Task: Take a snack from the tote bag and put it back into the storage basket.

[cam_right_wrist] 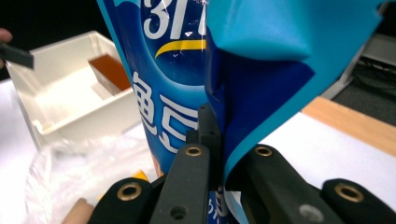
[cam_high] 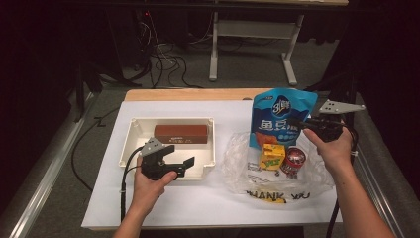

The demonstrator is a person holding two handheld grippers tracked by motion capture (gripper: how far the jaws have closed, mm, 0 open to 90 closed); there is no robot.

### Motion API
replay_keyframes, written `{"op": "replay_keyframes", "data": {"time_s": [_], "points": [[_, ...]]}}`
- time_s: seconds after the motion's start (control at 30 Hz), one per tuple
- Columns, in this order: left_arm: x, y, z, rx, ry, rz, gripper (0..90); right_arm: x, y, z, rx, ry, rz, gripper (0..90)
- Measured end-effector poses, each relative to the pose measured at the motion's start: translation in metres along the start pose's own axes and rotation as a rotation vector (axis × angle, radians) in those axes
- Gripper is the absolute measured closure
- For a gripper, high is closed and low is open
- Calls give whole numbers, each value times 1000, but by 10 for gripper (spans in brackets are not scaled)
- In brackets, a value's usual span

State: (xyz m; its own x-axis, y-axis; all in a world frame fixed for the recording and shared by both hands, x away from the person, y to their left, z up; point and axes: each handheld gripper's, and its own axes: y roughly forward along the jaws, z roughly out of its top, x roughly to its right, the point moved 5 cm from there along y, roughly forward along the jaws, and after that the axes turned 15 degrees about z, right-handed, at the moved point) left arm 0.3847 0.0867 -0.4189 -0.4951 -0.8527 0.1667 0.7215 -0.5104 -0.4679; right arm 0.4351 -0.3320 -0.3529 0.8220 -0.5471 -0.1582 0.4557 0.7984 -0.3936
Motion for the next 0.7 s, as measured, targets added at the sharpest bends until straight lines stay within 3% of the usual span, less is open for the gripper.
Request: {"op": "replay_keyframes", "data": {"time_s": [0.37,0.7], "points": [[0,0,0,0,2,1,107,-14,-4,26,22,-13,-33,900],[1,-1,1,6,1,0,112,-26,-4,45,47,-17,-7,900]]}}
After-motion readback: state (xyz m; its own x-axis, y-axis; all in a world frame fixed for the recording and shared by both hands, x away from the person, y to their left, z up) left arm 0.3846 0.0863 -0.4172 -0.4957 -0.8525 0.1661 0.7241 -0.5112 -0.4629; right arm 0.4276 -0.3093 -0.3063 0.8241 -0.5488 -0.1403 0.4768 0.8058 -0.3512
